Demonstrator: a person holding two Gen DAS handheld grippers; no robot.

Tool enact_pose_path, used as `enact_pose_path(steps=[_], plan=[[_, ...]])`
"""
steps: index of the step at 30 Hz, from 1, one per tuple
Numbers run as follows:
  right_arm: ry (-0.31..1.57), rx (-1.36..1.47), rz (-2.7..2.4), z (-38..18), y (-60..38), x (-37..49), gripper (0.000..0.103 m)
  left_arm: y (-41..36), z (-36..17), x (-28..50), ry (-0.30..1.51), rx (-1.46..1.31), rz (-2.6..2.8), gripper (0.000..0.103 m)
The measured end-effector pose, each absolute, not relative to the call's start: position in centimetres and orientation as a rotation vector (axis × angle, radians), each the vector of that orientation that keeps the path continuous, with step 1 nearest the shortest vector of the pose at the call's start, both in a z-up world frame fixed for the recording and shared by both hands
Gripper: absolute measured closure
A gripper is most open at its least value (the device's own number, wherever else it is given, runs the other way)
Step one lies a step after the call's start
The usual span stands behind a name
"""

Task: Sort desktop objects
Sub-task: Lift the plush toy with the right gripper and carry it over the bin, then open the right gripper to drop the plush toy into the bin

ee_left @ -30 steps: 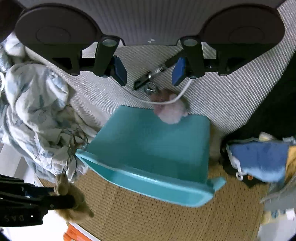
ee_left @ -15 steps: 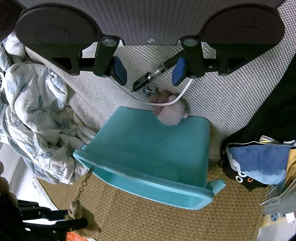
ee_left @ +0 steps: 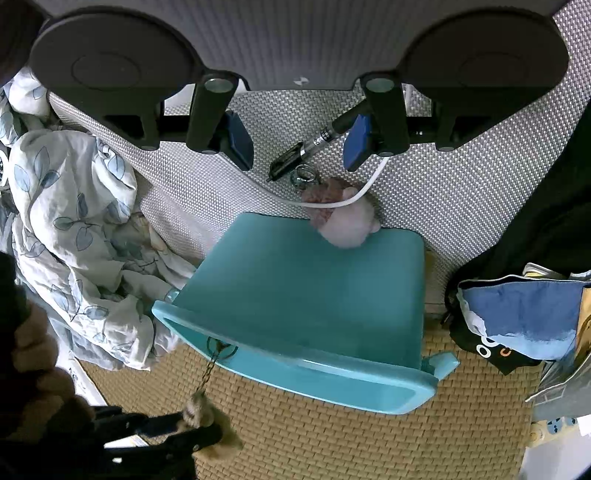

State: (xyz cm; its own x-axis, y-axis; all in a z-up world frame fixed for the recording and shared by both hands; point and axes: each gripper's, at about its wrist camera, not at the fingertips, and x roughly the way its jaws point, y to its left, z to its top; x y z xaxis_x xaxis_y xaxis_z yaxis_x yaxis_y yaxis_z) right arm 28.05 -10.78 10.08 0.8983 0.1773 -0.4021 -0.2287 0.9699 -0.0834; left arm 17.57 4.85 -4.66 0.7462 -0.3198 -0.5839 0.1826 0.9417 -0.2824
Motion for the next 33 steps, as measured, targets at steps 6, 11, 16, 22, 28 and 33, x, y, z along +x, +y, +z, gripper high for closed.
enact_pose_path(steps=[6, 11, 16, 22, 28, 33], plan=[[0.447, -0.111, 0.209, 8.5, -10.8, 29.0, 0.073, 4.8, -4.5, 17.5, 0.673, -0.206, -0.276, 0.045], [0.491, -0.095, 0.208, 7.2, -11.0, 29.8, 0.073, 4.8, -4.6, 17.6, 0.676, -0.203, -0.277, 0.045], [0.528, -0.081, 0.204, 6.1, -11.1, 30.3, 0.073, 4.8, -4.6, 17.5, 0.676, -0.203, -0.279, 0.045], [0.560, -0.080, 0.207, 5.3, -11.1, 30.9, 0.073, 4.8, -4.6, 17.5, 0.679, -0.201, -0.279, 0.045], [0.592, -0.086, 0.214, 4.9, -11.0, 31.5, 0.073, 4.7, -4.6, 17.5, 0.680, -0.197, -0.282, 0.045], [0.610, -0.078, 0.212, 4.6, -11.0, 31.7, 0.071, 4.6, -4.6, 17.5, 0.681, -0.193, -0.284, 0.045]])
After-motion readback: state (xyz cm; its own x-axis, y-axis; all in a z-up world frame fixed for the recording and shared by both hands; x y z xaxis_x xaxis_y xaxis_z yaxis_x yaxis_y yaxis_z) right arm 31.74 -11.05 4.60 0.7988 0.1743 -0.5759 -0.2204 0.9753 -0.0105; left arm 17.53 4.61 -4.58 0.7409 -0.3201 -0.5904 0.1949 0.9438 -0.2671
